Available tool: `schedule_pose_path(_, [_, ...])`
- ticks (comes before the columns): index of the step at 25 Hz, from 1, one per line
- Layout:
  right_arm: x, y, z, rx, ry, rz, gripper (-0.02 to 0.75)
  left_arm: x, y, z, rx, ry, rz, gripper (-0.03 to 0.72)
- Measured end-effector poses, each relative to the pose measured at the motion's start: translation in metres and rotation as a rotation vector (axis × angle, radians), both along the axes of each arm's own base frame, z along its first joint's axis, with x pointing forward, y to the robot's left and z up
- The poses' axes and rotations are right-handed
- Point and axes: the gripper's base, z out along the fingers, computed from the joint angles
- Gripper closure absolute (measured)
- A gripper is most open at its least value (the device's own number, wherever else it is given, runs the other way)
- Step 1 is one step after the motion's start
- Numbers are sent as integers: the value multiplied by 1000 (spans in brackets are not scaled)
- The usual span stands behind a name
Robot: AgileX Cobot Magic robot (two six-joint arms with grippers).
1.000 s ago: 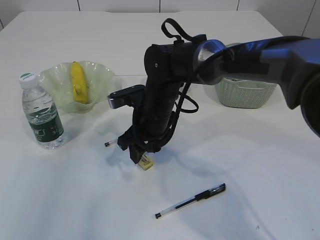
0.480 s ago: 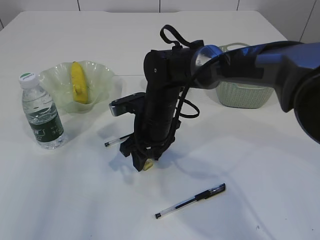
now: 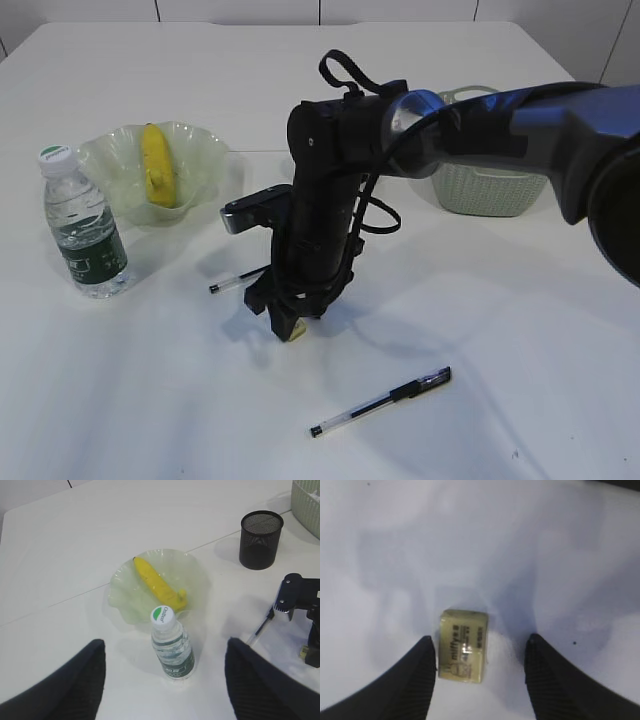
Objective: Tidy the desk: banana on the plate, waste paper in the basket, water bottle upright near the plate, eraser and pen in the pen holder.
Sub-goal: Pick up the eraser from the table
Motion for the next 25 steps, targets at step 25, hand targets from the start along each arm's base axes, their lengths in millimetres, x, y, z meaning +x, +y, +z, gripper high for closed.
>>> schedule_pose_path(25, [5,-3,-1,-36,-55,8,310,0,0,0,7,-2,1,160])
